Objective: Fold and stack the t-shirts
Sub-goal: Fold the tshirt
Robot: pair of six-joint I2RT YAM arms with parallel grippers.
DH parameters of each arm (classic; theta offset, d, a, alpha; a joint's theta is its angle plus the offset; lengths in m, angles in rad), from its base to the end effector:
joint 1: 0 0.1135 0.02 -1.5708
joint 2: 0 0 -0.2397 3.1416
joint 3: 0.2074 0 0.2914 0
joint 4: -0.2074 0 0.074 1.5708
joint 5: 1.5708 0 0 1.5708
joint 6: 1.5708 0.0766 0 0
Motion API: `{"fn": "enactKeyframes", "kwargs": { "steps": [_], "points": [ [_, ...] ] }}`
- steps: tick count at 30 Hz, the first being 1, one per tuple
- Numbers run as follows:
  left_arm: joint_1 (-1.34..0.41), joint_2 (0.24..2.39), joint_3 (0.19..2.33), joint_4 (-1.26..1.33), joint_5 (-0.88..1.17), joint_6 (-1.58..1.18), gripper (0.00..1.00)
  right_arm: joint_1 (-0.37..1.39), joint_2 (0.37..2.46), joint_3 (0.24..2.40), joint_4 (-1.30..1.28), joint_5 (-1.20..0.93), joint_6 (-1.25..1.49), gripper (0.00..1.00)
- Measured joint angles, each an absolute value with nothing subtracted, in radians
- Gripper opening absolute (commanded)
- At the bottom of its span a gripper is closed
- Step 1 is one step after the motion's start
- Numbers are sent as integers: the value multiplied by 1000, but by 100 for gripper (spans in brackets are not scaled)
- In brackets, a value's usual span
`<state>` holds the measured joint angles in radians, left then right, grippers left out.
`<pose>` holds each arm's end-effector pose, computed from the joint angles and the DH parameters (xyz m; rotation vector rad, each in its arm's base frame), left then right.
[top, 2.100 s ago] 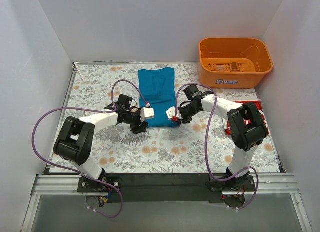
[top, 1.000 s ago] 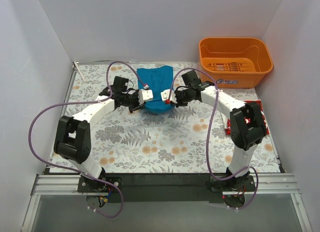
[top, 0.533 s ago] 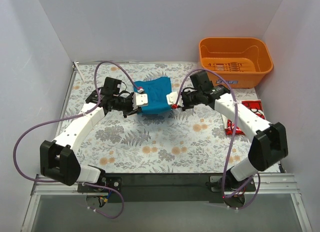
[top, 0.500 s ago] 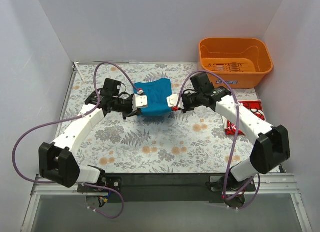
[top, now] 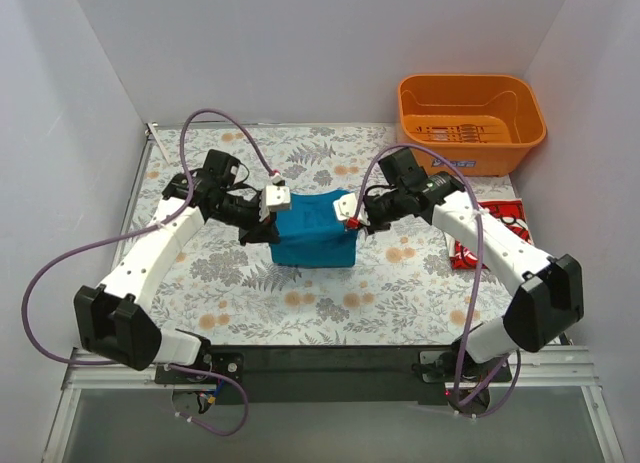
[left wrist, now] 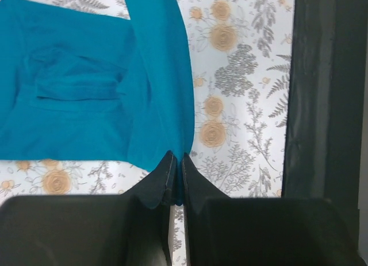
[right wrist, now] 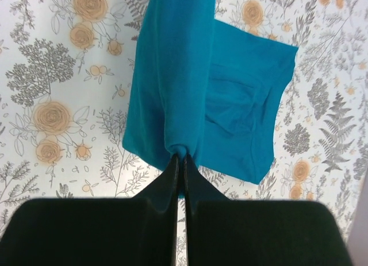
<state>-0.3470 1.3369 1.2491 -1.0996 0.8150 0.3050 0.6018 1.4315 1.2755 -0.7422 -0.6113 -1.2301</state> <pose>0.2642 -0.1548 0.2641 1.0252 2.3615 -1.1176 0.2743 0.2417 0.2589 -1.9711 1.1950 0.4401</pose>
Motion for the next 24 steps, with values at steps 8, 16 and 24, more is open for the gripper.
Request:
{"fn": "enactKeyframes", "kwargs": {
  "steps": [8, 16, 24],
  "points": [
    [-277, 1567, 1398, -1107, 823, 324, 0, 507, 1630, 1433, -791, -657, -1294, 1],
    [-247, 1773, 1580, -1116, 821, 353, 0, 447, 1826, 1633, -871, -687, -1367, 1],
    [-191, 2006, 1842, -1172, 823, 390, 0, 419, 2001, 1846, -921, -701, -1411, 1]
  ]
}}
